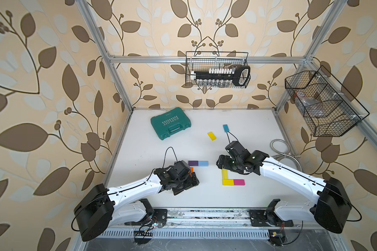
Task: Assemble the letter c with building blocks
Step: Assemble the building block at the center of the board.
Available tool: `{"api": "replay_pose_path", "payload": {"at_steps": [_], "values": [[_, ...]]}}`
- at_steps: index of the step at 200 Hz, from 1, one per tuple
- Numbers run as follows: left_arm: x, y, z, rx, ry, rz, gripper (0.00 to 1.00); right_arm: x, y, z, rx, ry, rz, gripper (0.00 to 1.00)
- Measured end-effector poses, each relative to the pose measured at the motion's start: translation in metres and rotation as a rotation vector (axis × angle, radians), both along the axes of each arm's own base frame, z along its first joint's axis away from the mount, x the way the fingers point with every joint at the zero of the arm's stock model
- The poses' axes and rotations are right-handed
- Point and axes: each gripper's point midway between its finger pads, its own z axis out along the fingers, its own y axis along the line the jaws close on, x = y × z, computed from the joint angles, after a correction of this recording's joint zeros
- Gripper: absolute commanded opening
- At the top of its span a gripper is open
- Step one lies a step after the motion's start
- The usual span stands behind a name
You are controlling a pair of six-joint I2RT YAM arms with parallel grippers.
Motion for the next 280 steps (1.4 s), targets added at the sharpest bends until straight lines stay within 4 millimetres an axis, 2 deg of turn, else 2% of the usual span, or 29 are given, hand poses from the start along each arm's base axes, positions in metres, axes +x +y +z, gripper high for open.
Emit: {"api": "replay_pose_path", "payload": {"at_steps": [39, 92, 135, 280], "values": [[0.009, -0.013, 0.006, -0.09, -0.024, 0.055, 0.99, 0.0, 0.0, 0.0, -0.001, 0.001, 0.0, 0.91], [0.003, -0.019, 0.011, -0.158, -0.018, 0.127, 0.99, -0.001, -0.001, 0.0, -0.003, 0.003, -0.001, 0.9], [0.011, -0.022, 0.019, -0.204, -0.036, 0.205, 0.99, 0.0, -0.001, 0.0, -0.002, 0.003, -0.001, 0.9], [0.02, -0.02, 0.006, -0.182, -0.029, 0.283, 0.99, 0.001, -0.001, 0.0, -0.004, -0.003, -0.008, 0.94]]}}
